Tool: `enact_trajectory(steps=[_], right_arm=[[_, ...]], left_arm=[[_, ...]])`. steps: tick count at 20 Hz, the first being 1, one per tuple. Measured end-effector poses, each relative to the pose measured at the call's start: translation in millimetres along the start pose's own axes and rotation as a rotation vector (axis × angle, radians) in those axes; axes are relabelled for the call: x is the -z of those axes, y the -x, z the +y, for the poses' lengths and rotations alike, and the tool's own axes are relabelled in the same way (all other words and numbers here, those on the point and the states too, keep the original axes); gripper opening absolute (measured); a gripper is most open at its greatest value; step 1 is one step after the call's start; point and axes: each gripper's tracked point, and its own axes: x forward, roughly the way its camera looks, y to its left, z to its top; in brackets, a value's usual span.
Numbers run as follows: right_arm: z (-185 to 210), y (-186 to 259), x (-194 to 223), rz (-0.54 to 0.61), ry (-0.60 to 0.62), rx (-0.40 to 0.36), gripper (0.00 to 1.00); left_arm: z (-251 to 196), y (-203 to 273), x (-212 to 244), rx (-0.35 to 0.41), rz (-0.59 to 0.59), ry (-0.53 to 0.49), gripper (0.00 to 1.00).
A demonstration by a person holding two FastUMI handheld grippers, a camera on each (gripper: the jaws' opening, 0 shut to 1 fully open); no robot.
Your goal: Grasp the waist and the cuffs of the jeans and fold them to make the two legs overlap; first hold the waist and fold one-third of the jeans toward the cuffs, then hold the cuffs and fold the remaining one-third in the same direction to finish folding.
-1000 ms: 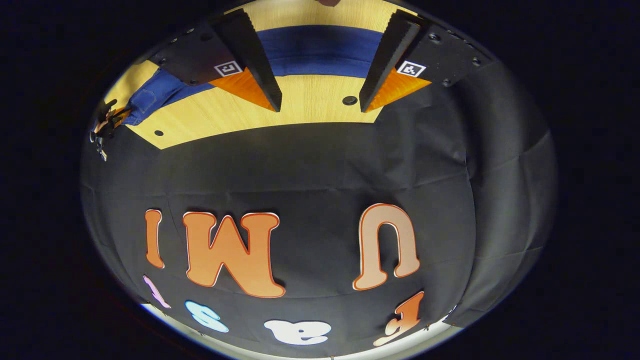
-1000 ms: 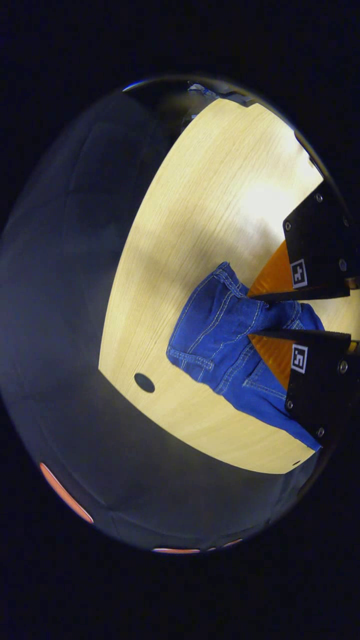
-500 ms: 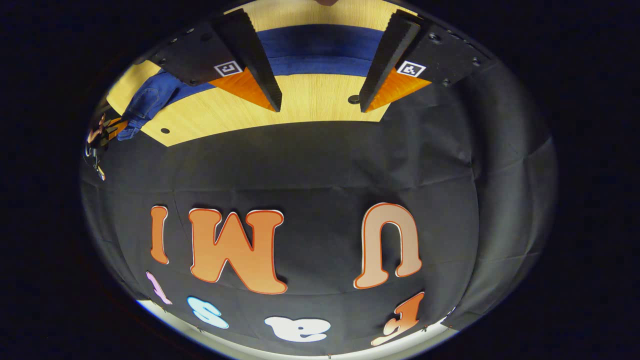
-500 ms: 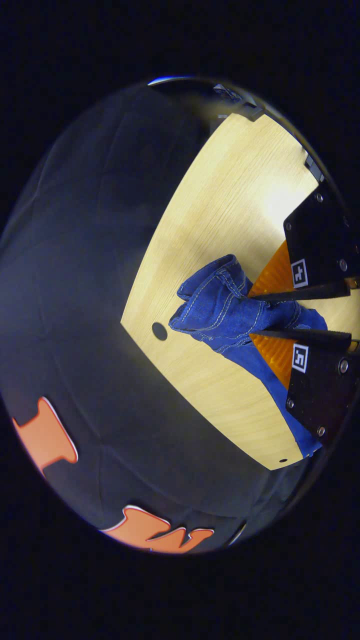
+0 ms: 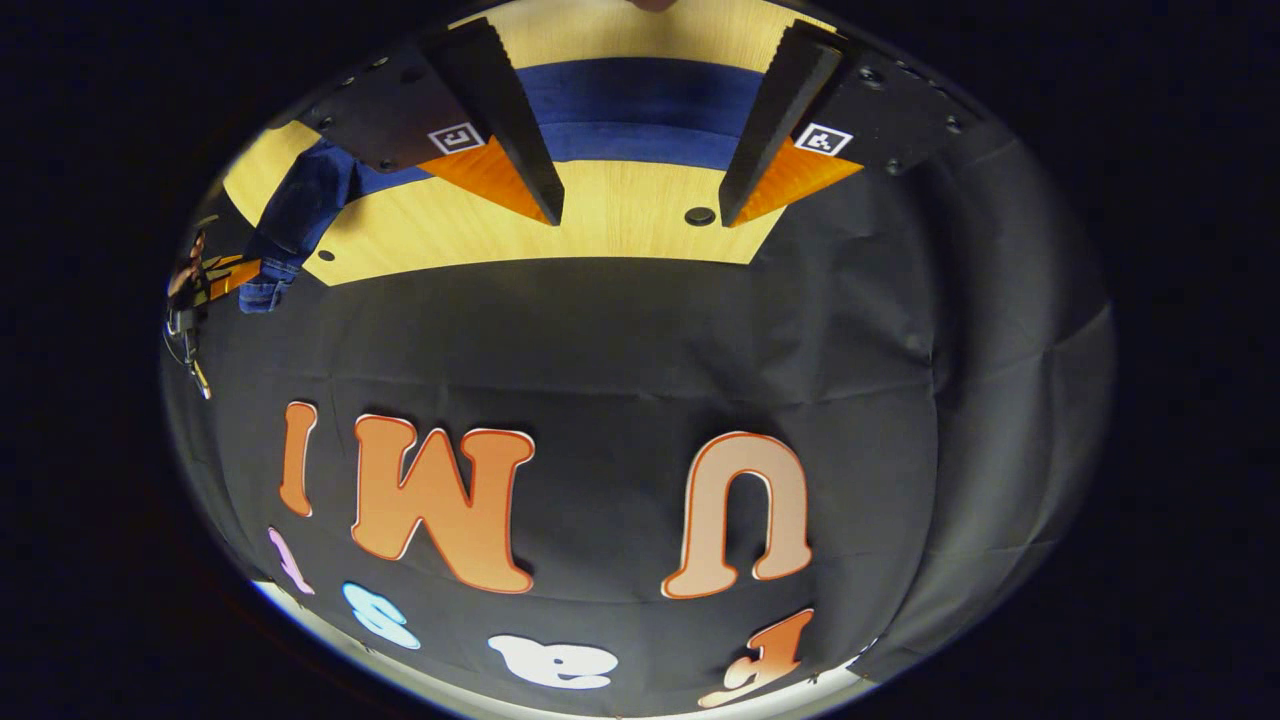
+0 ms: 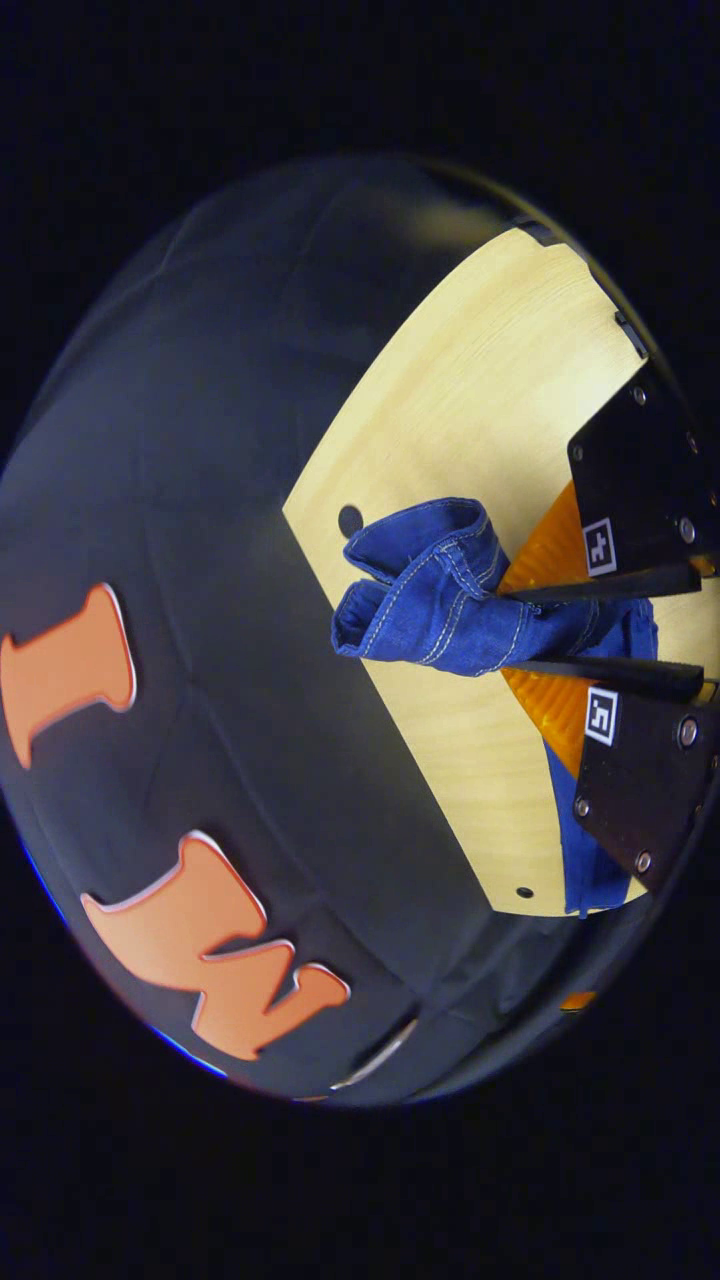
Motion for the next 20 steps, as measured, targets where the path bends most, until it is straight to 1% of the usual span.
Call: enact_trajectory(steps=[4, 9, 14, 16, 18, 20], right_arm=[[53, -6, 21, 0.023, 0.069, -0.061, 0.26], [105, -8, 48, 0.047, 0.146, -0.117, 0.26], [145, -15, 81, 0.074, 0.222, -0.158, 0.26], [157, -24, 101, 0.081, 0.269, -0.154, 0.26], [165, -30, 123, 0.119, 0.31, -0.159, 0.26], [173, -36, 143, 0.151, 0.349, -0.173, 0.26]], left_arm=[[24, 2, 9, -0.027, 0.018, 0.032, 0.96], [57, 6, 24, -0.077, 0.048, 0.066, 0.97], [87, 7, 48, -0.123, 0.104, 0.12, 0.98], [97, 5, 61, -0.141, 0.129, 0.137, 0.98], [106, 3, 74, -0.157, 0.16, 0.155, 0.98], [110, 1, 92, -0.157, 0.205, 0.191, 0.98]])
